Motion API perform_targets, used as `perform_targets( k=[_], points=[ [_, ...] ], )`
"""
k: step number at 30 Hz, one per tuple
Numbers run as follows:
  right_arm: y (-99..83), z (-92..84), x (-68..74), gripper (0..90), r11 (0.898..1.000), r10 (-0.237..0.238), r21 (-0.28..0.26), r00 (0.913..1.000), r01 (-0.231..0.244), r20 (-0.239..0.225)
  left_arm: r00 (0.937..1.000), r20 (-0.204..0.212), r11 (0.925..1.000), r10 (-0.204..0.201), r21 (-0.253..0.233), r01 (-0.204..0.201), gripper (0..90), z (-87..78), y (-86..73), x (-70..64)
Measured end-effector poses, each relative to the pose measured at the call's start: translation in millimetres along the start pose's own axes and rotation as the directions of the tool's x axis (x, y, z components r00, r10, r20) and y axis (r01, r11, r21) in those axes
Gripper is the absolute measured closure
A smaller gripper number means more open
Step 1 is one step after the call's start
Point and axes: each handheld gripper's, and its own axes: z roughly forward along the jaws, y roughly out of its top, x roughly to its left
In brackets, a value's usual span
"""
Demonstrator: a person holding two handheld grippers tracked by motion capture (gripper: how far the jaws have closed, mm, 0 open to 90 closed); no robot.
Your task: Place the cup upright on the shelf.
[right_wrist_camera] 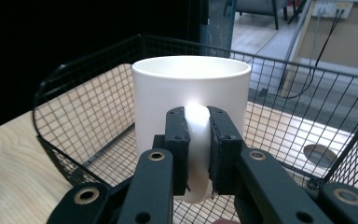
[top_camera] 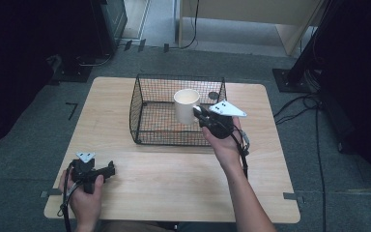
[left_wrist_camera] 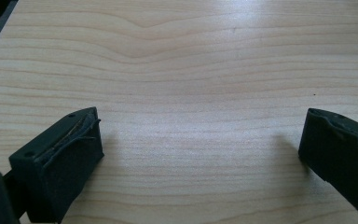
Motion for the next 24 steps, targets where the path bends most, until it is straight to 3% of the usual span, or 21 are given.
perform_targets(
  k=[13,21,24],
  points=[
    [-19.1,39.5,-13.9,80.8,0.995,0.041,0.085,0.9987,-0.043,0.03,1.0,0.0,1.0,0.001,0.002,-0.001,0.0,-0.2,0.0,0.0],
    [-29.1,59.5,-22.0,80.8,0.986,0.086,0.137,0.995,-0.093,0.051,1.0,0.0,1.0,0.001,0.002,-0.001,0.0,-0.2,0.0,0.1],
    [-32.6,65.2,-22.8,80.8,0.983,0.084,0.156,0.9947,-0.092,0.061,1.0,0.0,1.0,0.001,0.002,-0.001,0.0,-0.2,-0.1,0.0]
  ],
)
